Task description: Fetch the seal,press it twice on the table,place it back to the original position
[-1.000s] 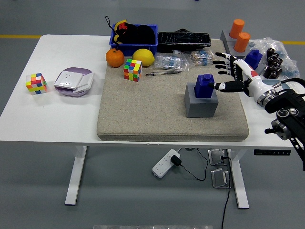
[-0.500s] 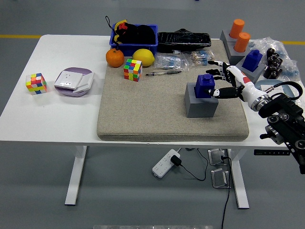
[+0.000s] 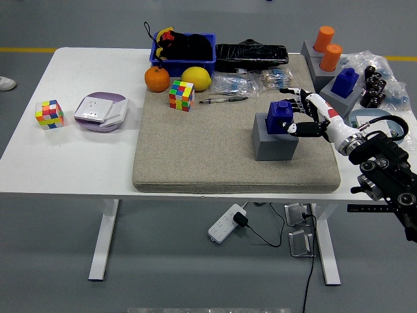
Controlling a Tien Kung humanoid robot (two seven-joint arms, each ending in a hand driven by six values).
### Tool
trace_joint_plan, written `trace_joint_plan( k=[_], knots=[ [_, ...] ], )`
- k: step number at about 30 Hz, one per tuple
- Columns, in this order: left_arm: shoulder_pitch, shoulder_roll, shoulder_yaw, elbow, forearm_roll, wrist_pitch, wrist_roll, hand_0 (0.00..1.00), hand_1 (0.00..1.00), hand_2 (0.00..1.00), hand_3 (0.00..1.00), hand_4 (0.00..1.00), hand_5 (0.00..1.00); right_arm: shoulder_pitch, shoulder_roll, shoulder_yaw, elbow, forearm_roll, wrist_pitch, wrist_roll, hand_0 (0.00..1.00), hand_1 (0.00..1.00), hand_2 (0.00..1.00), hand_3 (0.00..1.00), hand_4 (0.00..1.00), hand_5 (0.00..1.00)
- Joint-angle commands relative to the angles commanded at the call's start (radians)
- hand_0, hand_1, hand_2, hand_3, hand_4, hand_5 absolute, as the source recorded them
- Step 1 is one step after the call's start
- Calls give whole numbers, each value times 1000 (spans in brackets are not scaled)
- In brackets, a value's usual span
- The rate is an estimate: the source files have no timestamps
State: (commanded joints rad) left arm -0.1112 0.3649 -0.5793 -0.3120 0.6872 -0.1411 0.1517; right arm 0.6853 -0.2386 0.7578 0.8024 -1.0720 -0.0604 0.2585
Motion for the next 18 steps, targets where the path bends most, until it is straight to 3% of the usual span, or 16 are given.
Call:
trace_joint_plan(
  k=[13, 14, 18],
  knots=[
    [-1, -1, 2, 0, -2, -2, 0, 819, 801, 766, 817, 778, 267, 1, 2, -22, 2, 7, -11, 2, 751, 710, 683, 779, 721, 2],
    [-1, -1, 2, 0, -2, -1, -1, 819, 801, 766, 817, 778, 267, 1, 1, -25, 2, 9, -16, 3, 684, 592, 567, 685, 617, 2],
    [-2, -1, 1, -1, -1, -1, -1, 819, 801, 766, 817, 778, 267, 2, 2, -31, 1, 22, -35, 8, 684, 592, 567, 685, 617, 2]
  ],
)
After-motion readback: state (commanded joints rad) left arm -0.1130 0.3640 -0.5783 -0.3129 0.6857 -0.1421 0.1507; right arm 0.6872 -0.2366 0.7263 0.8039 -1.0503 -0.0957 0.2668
